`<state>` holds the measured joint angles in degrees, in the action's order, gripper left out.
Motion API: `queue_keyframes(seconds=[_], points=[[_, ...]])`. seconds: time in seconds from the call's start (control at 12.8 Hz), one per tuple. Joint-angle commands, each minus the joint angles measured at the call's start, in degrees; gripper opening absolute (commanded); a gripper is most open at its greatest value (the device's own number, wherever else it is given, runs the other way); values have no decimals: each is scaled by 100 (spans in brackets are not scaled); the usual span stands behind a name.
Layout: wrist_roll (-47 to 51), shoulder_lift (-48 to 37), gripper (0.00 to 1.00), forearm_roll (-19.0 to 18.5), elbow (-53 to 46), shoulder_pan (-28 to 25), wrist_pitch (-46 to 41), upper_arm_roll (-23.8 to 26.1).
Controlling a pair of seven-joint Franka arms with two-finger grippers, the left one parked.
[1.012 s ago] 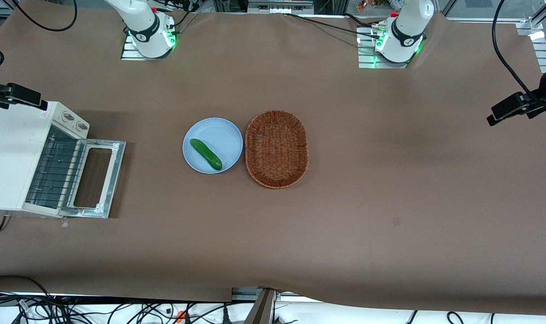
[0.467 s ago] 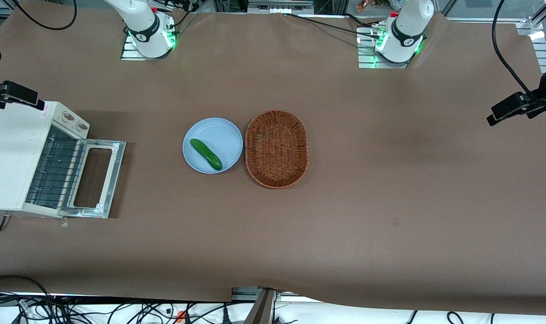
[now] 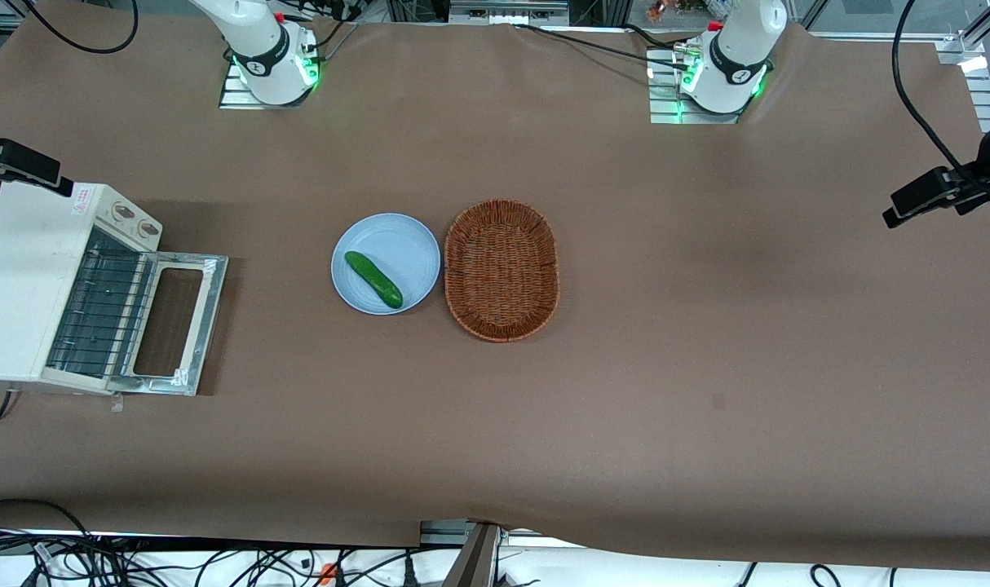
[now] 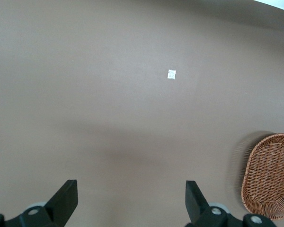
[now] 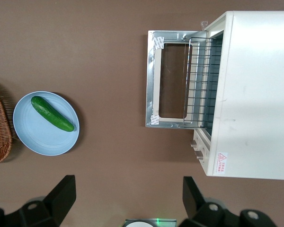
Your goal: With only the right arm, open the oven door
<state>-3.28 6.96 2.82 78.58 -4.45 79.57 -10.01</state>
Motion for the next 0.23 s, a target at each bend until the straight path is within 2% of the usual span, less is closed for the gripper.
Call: queue_keyframes(seconds=[0.0, 0.16], points=[[-32, -54, 100, -54, -36, -3, -38, 52], [-32, -54, 100, -45, -36, -21, -38, 61]])
